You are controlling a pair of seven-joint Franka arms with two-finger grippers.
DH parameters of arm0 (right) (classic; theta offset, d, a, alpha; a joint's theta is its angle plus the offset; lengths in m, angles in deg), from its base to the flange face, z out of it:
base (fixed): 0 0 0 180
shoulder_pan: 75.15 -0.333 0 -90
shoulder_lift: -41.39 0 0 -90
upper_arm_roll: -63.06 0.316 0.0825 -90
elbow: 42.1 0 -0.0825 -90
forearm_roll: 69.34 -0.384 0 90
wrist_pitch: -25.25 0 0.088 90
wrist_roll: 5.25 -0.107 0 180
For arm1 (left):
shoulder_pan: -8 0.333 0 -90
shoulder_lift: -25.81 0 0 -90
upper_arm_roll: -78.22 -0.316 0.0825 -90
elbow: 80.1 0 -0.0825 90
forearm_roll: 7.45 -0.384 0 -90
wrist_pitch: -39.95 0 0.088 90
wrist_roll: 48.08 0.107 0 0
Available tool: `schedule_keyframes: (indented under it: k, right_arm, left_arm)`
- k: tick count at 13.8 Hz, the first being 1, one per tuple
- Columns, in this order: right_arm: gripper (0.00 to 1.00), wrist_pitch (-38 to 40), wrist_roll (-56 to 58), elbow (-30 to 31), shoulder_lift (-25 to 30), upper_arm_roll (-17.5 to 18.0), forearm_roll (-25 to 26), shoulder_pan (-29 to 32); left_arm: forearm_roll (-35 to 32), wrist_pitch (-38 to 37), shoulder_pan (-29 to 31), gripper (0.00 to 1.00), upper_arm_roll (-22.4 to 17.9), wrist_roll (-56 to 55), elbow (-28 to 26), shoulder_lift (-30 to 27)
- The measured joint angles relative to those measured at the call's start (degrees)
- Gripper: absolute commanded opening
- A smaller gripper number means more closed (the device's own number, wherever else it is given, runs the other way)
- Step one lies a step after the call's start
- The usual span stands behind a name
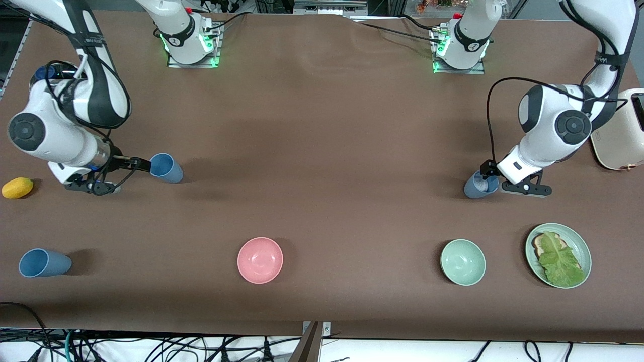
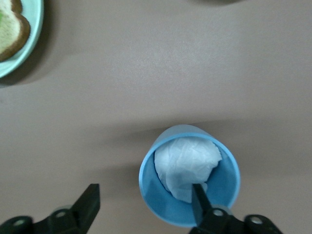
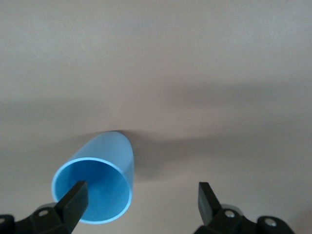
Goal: Stack blue cups with both arms
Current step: 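Place the tissue cup mid-table with the left gripper while the right gripper approaches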
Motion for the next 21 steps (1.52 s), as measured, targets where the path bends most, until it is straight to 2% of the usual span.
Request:
schedule_keyframes:
  k: [1,2,7,9,10,11,12,14,15,16,18,21]
  right_arm:
    - [1.0,-1.41,0.0,1.45,0.0,-0.03,0.0,0.0]
    - [1.0,-2.31,0.0,2.5,0.01,-0.02,0.0,0.0]
    - [1.0,-2.6,0.09,4.44,0.0,-0.02,0.0,0.0]
    - [1.0,-2.63,0.14,4.92,-0.21,-0.02,0.01,-0.01]
    - [0.9,-2.63,0.15,5.06,-0.4,-0.02,0.01,-0.01]
    - [0.74,-2.63,0.17,5.23,-0.64,-0.02,0.02,-0.01]
    - [0.51,-2.63,0.17,5.31,-1.0,-0.02,0.02,-0.01]
    - [0.16,-2.63,0.18,5.31,-1.77,0.0,0.02,-0.01]
    - [0.06,-2.63,0.18,5.31,-1.96,0.01,0.02,-0.01]
    - [0.0,-2.64,0.16,5.31,-1.99,0.01,0.02,-0.01]
    - [0.0,-2.64,0.0,5.29,-2.0,0.06,-0.02,-0.02]
    - [0.0,-2.52,-0.46,4.95,-1.81,0.6,-0.62,-0.13]
  left_arm:
    - [0.0,0.79,0.17,0.08,0.0,0.98,0.02,1.07]
    - [0.0,1.3,0.25,0.0,0.0,1.74,0.14,2.0]
    - [0.34,1.46,0.26,0.0,0.1,2.27,3.49,4.16]
    - [2.07,-1.94,0.04,0.0,0.45,2.27,6.21,4.39]
    - [3.55,-4.89,-0.05,0.0,1.1,2.27,7.99,4.5]
    - [5.37,-8.48,-0.14,0.0,2.11,2.26,10.1,4.55]
    - [7.63,-12.18,-0.28,0.0,3.38,2.14,12.39,4.55]
    - [11.05,-16.43,-0.44,0.0,7.26,-0.47,15.5,4.55]
    - [11.57,-16.74,-0.58,0.0,9.71,-3.61,16.18,4.57]
    - [11.68,-16.75,-0.92,0.0,12.21,-7.47,16.84,4.63]
    - [11.73,-16.76,-3.68,0.0,15.73,-16.45,18.65,5.12]
    - [11.73,-15.95,-12.52,0.0,16.41,-29.27,21.43,8.38]
